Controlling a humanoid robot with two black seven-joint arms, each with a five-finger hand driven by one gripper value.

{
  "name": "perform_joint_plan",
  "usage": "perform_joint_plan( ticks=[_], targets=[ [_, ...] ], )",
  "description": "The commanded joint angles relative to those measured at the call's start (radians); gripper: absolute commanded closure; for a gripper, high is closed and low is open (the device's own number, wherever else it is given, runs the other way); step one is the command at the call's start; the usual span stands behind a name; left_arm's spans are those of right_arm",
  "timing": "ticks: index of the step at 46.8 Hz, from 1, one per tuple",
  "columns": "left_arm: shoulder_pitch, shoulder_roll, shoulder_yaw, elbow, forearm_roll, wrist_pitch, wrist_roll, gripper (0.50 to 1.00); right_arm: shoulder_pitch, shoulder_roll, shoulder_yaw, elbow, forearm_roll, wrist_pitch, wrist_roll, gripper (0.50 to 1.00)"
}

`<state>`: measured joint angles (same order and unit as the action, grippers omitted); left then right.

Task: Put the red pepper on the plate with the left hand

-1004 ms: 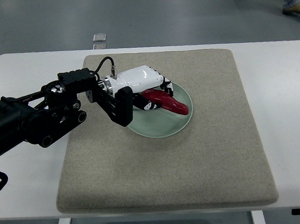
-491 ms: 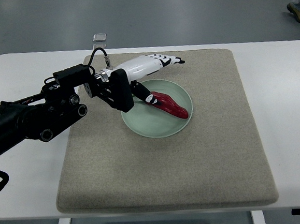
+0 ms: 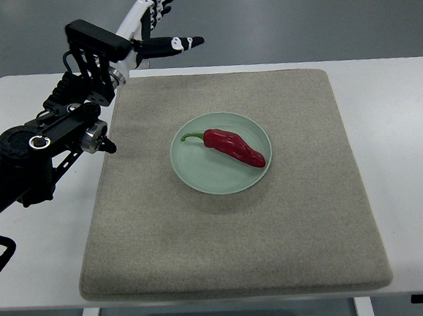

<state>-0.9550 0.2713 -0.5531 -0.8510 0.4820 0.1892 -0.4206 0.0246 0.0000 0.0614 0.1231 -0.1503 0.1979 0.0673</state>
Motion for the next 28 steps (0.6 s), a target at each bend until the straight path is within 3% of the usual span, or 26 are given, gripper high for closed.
perform_joint_plan(
  ticks=[1, 9, 18, 28],
  targets=[
    [0.005, 0.005, -0.036, 0.032, -0.198, -0.019, 0.003, 0.506, 0.0, 0.0, 0.0, 0.001, 0.0, 0.0, 0.0, 0.568],
    [0.024, 0.002, -0.064, 0.09, -0.434, -0.123, 0.005, 0.506, 0.0, 0.0, 0.0, 0.001, 0.0, 0.0, 0.0, 0.568],
    [0.03, -0.004, -0.149, 0.19, -0.514, -0.263, 0.005, 0.506, 0.0, 0.0, 0.0, 0.001, 0.0, 0.0, 0.0, 0.568],
    [0.055, -0.02, -0.169, 0.204, -0.545, -0.278, 0.006, 0.504, 0.0, 0.0, 0.0, 0.0, 0.0, 0.0, 0.0, 0.568]
  ],
)
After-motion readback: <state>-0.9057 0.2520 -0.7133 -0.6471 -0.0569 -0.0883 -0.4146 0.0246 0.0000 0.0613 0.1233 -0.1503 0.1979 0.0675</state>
